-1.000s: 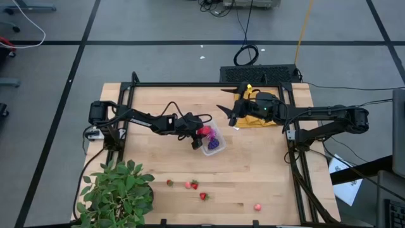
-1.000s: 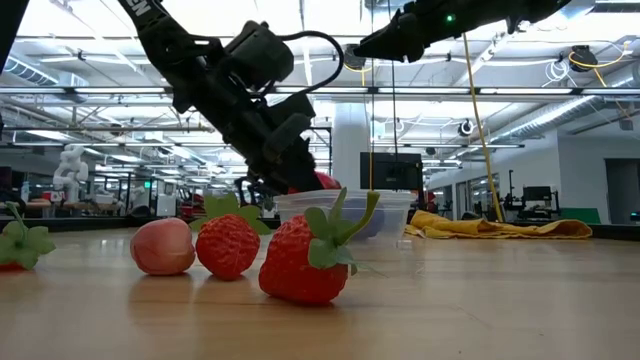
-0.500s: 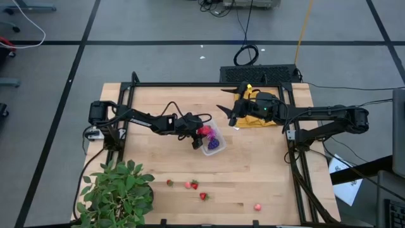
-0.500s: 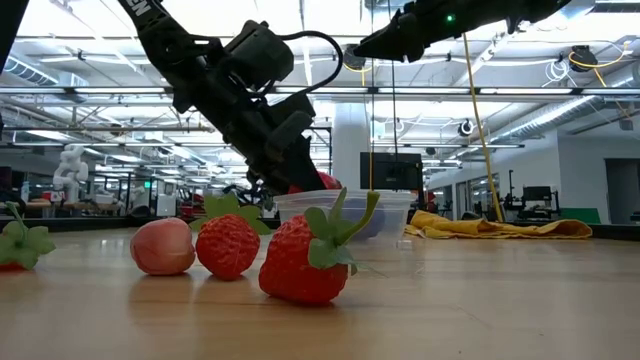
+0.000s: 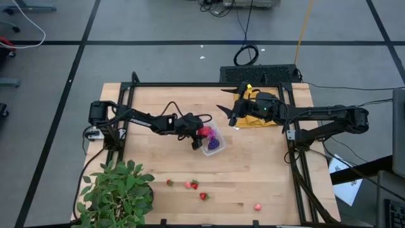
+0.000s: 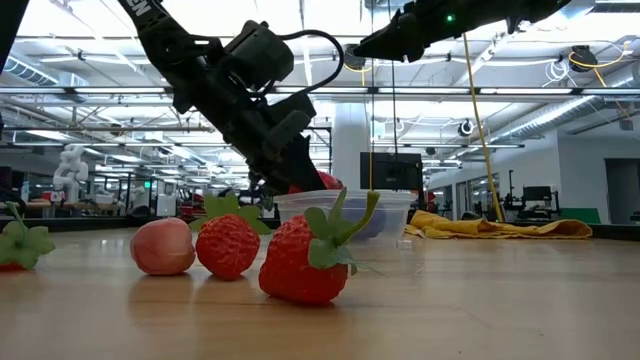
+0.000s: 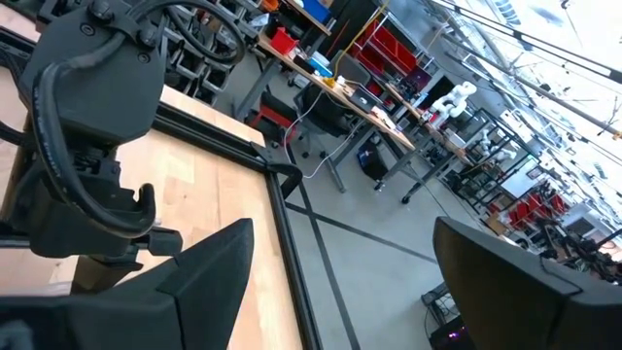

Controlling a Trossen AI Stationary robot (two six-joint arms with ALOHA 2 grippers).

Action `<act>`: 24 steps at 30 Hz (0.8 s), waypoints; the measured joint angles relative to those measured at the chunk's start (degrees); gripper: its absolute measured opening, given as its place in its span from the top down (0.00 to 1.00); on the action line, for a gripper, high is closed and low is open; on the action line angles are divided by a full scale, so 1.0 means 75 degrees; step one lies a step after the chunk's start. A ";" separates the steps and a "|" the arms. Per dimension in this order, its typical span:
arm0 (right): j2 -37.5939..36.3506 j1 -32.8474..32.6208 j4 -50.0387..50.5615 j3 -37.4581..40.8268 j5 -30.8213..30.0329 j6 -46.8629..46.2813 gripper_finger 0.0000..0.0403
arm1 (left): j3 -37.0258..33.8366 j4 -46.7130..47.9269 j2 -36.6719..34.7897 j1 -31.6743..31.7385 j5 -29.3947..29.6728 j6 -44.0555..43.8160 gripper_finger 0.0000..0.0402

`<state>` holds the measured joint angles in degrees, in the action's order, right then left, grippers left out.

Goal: Pick and placing Produce into tupperware
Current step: Put the red dragon fruit into the transparent container, then put the top left red strawberry into the transparent container

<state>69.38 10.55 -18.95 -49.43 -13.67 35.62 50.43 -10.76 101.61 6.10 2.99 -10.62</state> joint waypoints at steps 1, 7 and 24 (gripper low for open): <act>0.0000 0.0000 0.0000 0.0000 0.0000 0.0001 0.24 | 0.0000 -0.0001 -0.0001 0.0003 0.0002 0.0001 0.41; 0.0000 0.0000 0.0001 0.0000 0.0003 0.0000 0.24 | 0.0000 -0.0005 -0.0001 0.0122 -0.0007 -0.0002 0.30; 0.0000 0.0000 0.0197 0.0000 0.0006 0.0000 0.24 | 0.0206 0.0266 -0.1191 -0.0150 -0.0170 0.0352 0.12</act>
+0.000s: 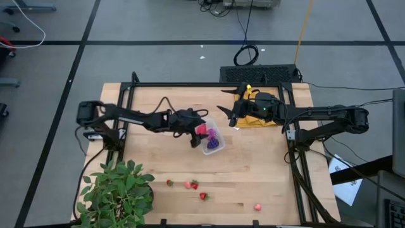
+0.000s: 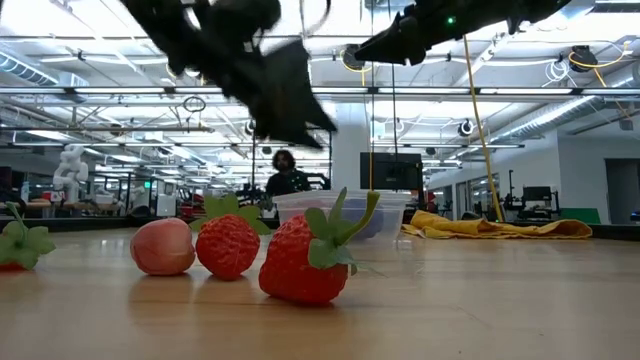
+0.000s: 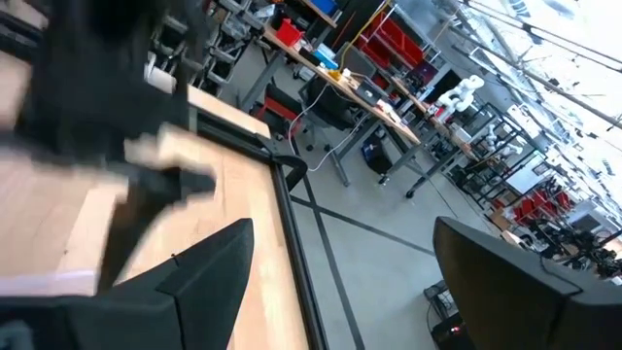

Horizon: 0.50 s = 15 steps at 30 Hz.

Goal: Pick and placing Produce into tupperware
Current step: Put the top left red strawberry into the transparent container

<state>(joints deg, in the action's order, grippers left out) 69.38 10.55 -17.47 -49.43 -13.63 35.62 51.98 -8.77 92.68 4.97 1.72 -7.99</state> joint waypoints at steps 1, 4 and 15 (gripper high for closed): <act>0.0000 0.0000 0.0036 0.0000 0.0000 0.0000 0.24 | 0.0051 0.0160 -0.0233 -0.0103 -0.0032 0.0086 0.12; 0.0000 0.0000 0.0139 0.0000 -0.0003 0.0063 0.24 | 0.0059 0.0810 -0.0932 -0.0512 0.0038 0.0299 0.12; 0.0000 0.0000 0.0166 0.0000 -0.0003 0.0439 0.24 | 0.0051 0.3063 -0.1928 -0.1027 0.1461 0.0288 0.12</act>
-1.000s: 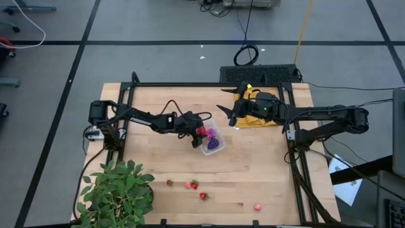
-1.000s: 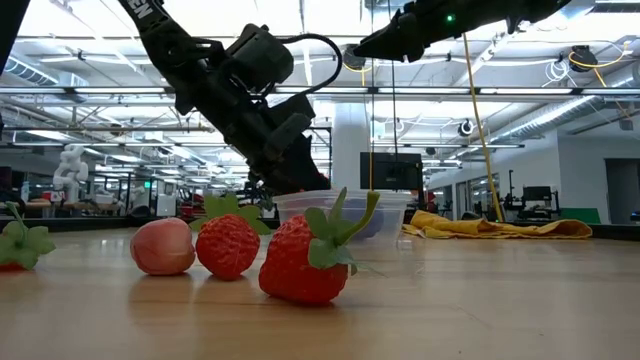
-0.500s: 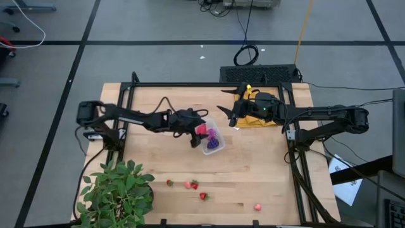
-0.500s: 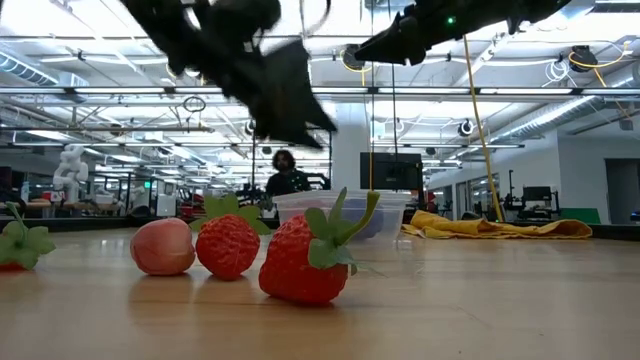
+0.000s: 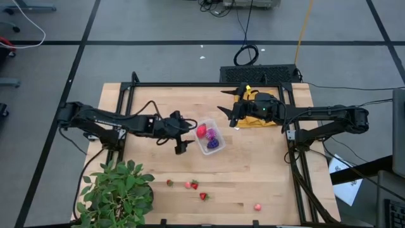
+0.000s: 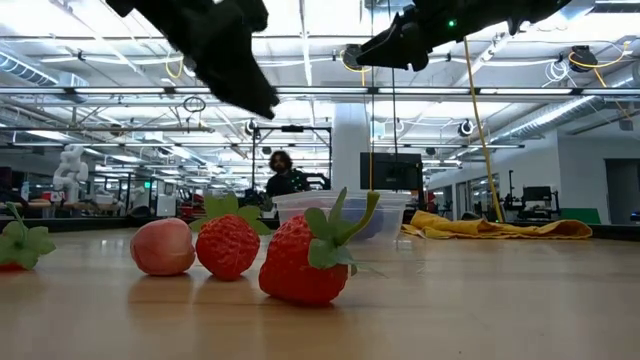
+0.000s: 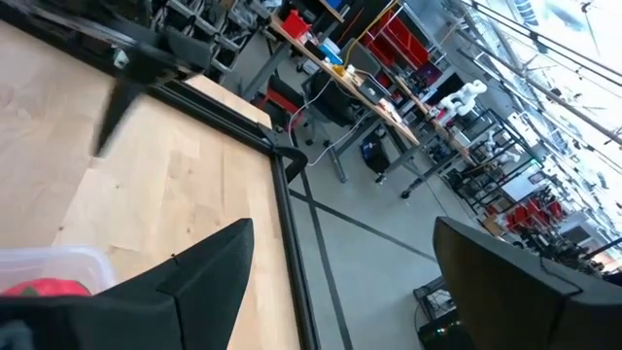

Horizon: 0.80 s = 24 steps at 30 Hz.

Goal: Pick and placing Produce into tupperware
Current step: Put the top left red strawberry into the transparent container

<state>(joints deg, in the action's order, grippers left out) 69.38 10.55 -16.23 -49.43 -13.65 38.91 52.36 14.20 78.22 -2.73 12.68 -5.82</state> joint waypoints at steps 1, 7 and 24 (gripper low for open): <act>-0.0001 0.0000 0.0000 0.0000 0.0000 0.0043 0.24 | -0.0012 0.0106 0.0003 0.0067 0.0132 -0.0071 0.12; -0.0060 0.0000 0.0025 0.0000 -0.0003 0.0166 0.24 | -0.0415 0.0144 0.0127 0.0714 0.0284 -0.0099 0.12; -0.0096 0.0075 0.0035 0.0000 -0.0041 0.0374 0.24 | -0.1018 0.0939 -0.0074 0.1230 -0.0108 0.0115 0.13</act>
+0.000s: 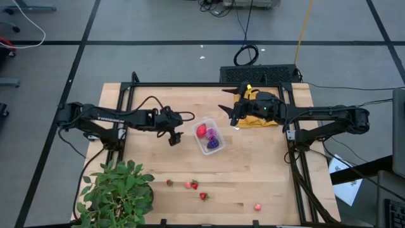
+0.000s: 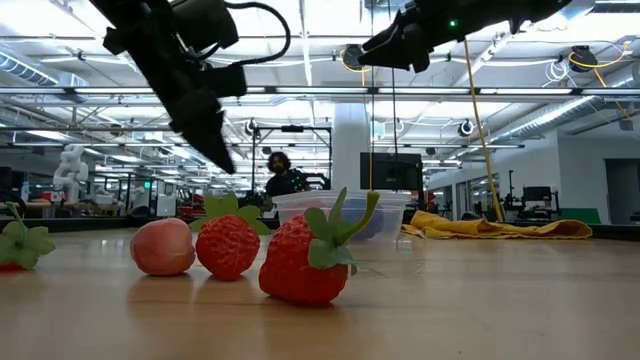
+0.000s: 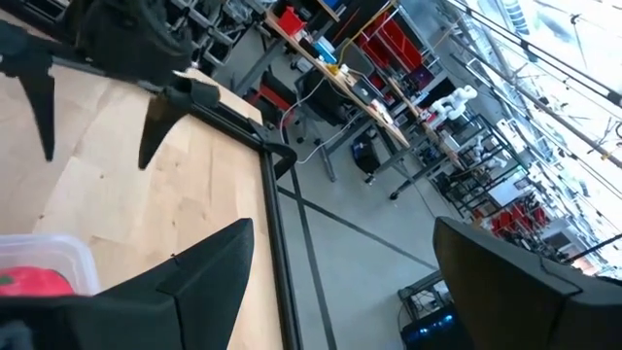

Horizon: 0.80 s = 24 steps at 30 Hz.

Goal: Pick and placing Produce into tupperware
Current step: Put the top left red strawberry into the transparent container

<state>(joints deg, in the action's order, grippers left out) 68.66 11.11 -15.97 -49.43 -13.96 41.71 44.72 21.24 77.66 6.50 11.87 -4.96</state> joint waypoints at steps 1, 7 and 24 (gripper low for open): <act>0.0000 0.0023 0.0000 0.0000 0.0000 0.0000 0.24 | 0.0001 0.0293 -0.0063 0.0004 0.0019 0.0414 0.12; 0.0000 0.0145 0.0000 0.0000 0.0000 -0.0012 0.24 | -0.0005 0.1068 -0.0424 -0.0113 0.0016 -0.0154 0.12; 0.0000 0.0179 0.0000 0.0000 -0.0003 -0.0268 0.24 | -0.0002 0.0497 -0.0574 -0.0133 -0.5262 0.2851 0.12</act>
<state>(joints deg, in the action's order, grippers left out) 68.66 12.45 -15.97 -49.43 -13.98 39.70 44.71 24.97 73.35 5.50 -27.60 16.42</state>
